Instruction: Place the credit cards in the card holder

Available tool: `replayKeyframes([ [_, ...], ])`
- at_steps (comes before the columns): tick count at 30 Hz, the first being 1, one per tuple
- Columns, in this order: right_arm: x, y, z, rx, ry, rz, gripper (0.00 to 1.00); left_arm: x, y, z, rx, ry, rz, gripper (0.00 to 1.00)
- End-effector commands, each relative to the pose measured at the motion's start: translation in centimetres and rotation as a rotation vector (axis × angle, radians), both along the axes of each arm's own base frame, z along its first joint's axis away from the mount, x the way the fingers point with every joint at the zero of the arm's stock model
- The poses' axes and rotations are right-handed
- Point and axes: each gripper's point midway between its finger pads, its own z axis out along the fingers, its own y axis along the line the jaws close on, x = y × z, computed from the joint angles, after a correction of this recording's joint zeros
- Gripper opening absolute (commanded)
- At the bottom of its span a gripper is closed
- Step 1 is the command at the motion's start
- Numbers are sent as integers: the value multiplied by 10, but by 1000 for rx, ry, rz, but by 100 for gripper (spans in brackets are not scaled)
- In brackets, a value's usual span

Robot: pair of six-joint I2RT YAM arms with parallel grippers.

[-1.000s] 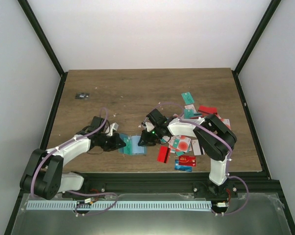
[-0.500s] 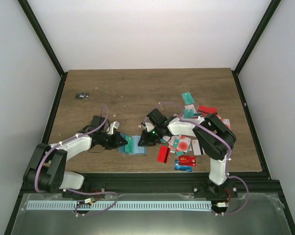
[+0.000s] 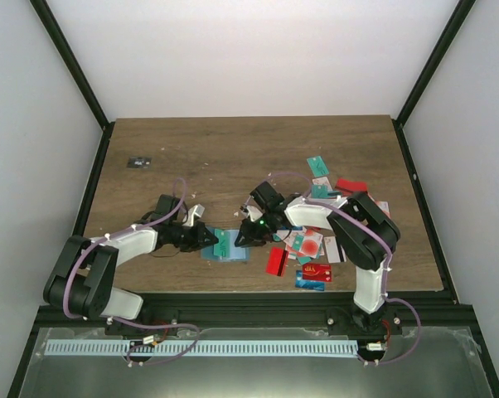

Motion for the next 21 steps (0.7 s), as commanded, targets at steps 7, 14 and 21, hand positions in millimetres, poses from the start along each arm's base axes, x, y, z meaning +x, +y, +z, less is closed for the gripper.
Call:
replayKeyframes([
  [7, -4, -21, 12, -53, -41, 12, 22, -1, 3, -8, 22, -10, -10, 4],
  [14, -7, -32, -5, -103, -23, -32, 14, -1, 3, -10, 21, -4, -10, 4],
  [21, -6, -31, -25, -128, 13, -56, 1, -1, 2, -13, 18, -1, -8, 4],
])
